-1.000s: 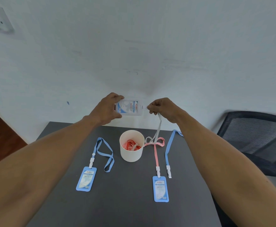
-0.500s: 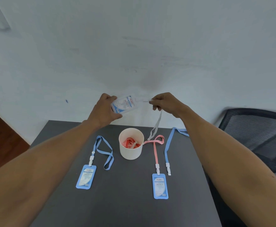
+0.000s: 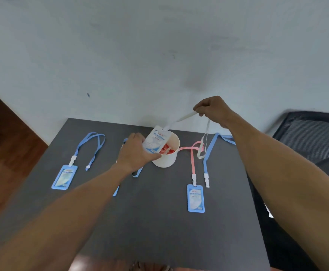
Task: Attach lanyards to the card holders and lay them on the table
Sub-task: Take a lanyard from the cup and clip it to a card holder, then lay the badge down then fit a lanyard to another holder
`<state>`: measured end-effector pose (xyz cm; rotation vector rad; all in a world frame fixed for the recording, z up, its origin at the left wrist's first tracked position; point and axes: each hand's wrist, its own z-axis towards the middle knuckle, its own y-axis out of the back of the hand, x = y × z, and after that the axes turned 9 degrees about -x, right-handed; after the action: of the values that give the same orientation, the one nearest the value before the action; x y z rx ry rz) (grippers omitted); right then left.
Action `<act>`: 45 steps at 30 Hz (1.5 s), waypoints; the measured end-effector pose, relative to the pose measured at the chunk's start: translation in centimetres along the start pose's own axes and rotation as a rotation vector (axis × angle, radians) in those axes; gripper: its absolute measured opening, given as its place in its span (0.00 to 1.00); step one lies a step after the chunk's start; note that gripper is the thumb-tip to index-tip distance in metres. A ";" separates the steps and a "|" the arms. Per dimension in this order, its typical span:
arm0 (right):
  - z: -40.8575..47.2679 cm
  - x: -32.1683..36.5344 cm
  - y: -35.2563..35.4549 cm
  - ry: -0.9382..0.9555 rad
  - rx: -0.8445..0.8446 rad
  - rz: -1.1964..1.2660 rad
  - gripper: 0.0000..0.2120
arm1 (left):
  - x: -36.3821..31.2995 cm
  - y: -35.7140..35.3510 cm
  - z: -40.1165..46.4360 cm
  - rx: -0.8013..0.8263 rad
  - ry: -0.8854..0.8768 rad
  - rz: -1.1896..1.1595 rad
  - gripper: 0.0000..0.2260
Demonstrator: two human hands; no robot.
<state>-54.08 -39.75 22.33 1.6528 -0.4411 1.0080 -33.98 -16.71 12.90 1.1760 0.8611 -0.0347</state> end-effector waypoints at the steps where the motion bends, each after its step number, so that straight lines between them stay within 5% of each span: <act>1: -0.1 -0.2 -0.4 -0.007 -0.001 0.003 0.08 | 0.2 -0.4 -0.8 0.010 0.022 0.004 0.31; 12: -1.4 -3.3 -4.6 -0.156 0.105 -0.009 0.13 | 2.4 -6.3 -8.5 0.174 0.102 0.075 0.33; 16: -2.6 -4.1 -5.8 -0.253 0.295 -0.041 0.10 | 3.9 -8.4 -10.1 0.250 0.136 0.131 0.35; 30: -4.1 -8.7 -11.2 -0.498 0.470 0.115 0.11 | 5.6 -14.0 -11.7 0.256 0.330 0.189 0.41; 38: -6.6 -5.7 -9.9 -0.692 1.039 0.438 0.15 | 5.5 -13.9 -11.6 0.278 0.359 0.244 0.41; 41: -6.9 -5.1 -9.9 -0.651 0.984 0.500 0.18 | 5.4 -13.8 -11.6 0.283 0.350 0.243 0.39; 45: -5.4 -7.7 -10.8 -0.686 0.566 0.479 0.15 | 5.4 -13.8 -11.6 0.293 0.370 0.254 0.40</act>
<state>-52.75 -32.73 9.92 2.4843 -1.1252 0.9257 -42.99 -10.98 -2.58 1.5910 1.0456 0.2808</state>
